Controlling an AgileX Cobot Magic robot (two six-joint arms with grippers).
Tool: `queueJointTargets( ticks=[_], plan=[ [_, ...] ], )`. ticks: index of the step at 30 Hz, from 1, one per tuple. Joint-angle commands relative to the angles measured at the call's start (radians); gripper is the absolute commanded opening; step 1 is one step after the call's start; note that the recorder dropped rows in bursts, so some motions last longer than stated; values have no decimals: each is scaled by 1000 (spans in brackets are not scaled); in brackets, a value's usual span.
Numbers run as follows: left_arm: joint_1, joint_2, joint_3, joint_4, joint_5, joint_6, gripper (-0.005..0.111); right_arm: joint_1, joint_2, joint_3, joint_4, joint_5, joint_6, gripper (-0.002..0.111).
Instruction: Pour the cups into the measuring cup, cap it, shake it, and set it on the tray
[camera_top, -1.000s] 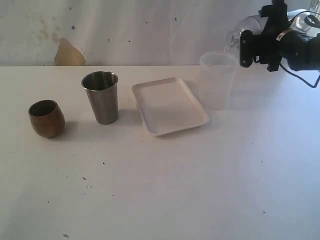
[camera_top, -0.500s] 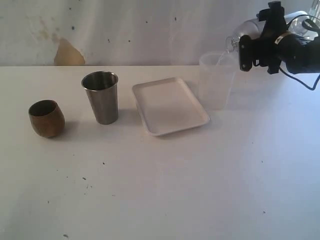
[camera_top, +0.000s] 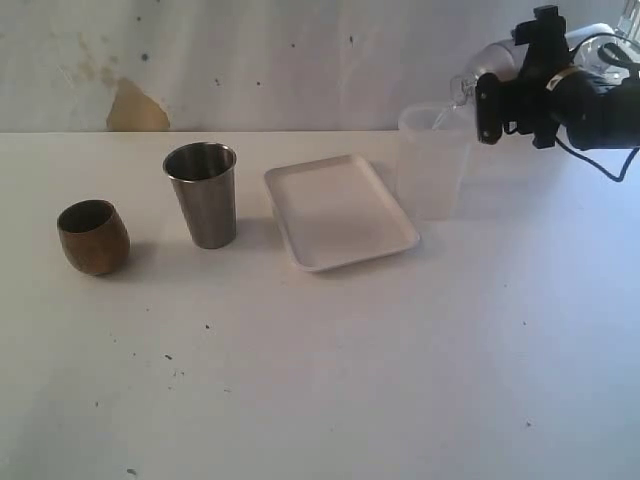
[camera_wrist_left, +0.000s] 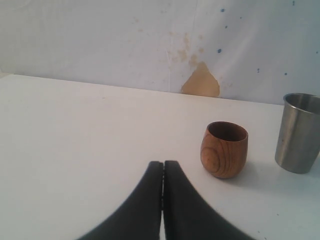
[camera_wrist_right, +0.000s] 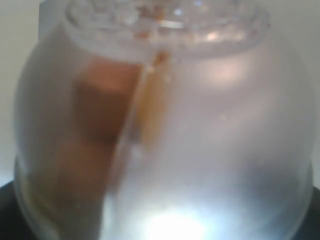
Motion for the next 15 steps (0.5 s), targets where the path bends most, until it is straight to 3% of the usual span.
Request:
queueJointTargets(
  ticks=[1,15],
  plan=[
    [-1,-4,5,-3,-10,0,1,-2,-9,-25,8,-78,-37,0],
    [-1,-4,5,-1,-10,0,1,-2,0,-61,27,-103,-118,0]
  ],
)
